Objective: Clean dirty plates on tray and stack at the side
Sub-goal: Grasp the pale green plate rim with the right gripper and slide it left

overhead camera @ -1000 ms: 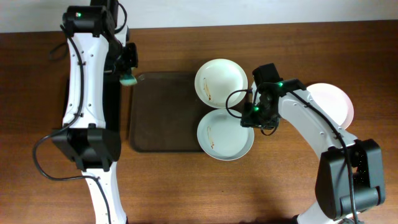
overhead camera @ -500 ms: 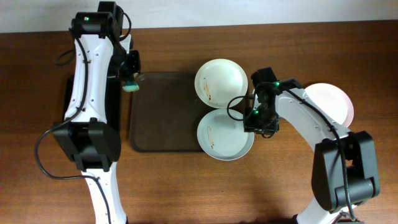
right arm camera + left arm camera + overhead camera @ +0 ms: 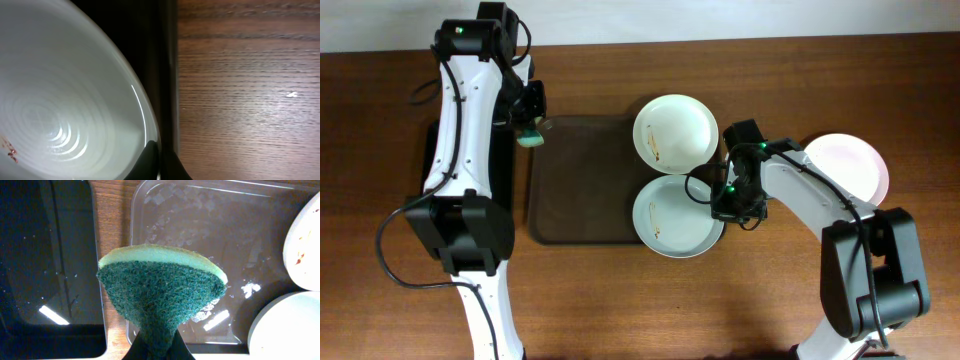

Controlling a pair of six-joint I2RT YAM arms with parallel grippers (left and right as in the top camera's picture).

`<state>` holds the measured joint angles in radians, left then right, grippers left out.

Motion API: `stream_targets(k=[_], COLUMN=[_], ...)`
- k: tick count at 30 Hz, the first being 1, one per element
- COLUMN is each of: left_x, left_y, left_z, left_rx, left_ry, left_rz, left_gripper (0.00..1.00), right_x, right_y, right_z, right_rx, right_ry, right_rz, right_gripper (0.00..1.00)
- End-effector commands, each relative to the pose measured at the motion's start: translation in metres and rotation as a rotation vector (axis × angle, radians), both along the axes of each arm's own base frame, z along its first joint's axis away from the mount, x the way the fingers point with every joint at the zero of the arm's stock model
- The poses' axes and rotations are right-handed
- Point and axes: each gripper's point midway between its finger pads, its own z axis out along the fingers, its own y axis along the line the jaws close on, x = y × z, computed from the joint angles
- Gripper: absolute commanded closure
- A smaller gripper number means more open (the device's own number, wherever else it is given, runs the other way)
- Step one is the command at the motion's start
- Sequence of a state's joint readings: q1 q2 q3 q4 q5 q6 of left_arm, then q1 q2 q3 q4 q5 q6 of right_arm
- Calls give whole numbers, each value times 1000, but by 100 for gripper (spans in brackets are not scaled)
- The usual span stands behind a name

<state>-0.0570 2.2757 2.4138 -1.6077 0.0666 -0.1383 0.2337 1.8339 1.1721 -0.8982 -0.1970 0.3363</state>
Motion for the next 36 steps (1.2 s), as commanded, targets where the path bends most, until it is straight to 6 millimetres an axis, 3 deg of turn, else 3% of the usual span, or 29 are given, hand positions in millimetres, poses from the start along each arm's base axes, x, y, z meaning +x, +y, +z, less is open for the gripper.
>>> stream_targets(k=[1,6,10,11,14,20,24,28,31,33,35,36], left_x=[-2,-2,-2,-2,-1,-1,-1,-1,-1,-1,0,0], left_y=[1,1,1,2,2,2,2,2,2,2,2,2], left_z=[17,17,17,17,17,17,17,17,17,17,17,17], left_rx=[7,7,7,7,7,7,7,7,7,7,7,7], left_ry=[-40,-39,-40,-41,-44,-43,-43,-43,-43,-44,-47,-49], left_rz=[6,6,6,7,7,6,6,6,6,6,6,6], left_gripper=[99,99,99,99,99,99,99,99,99,99,99,99], right_x=[-4,-8,-5,0,18,57,62,49,42,44,47,49], right_y=[11,33,74,90,109,132,155,167,173,172,168,166], right_z=[2,14,32,37,38,47,39,18,16,17,17,17], right_rx=[60,116,149,144,122,60,82,79,102,98,93,92], right_ry=[22,44,-4,-39,-134,-367,-409,-346,-320,-335,-338,-339], right_rz=[5,27,104,95,13,-130,-126,-114,-76,-33,-32,-38], right_gripper=[96,96,96,96,96,96,96,96,94,66,46,41])
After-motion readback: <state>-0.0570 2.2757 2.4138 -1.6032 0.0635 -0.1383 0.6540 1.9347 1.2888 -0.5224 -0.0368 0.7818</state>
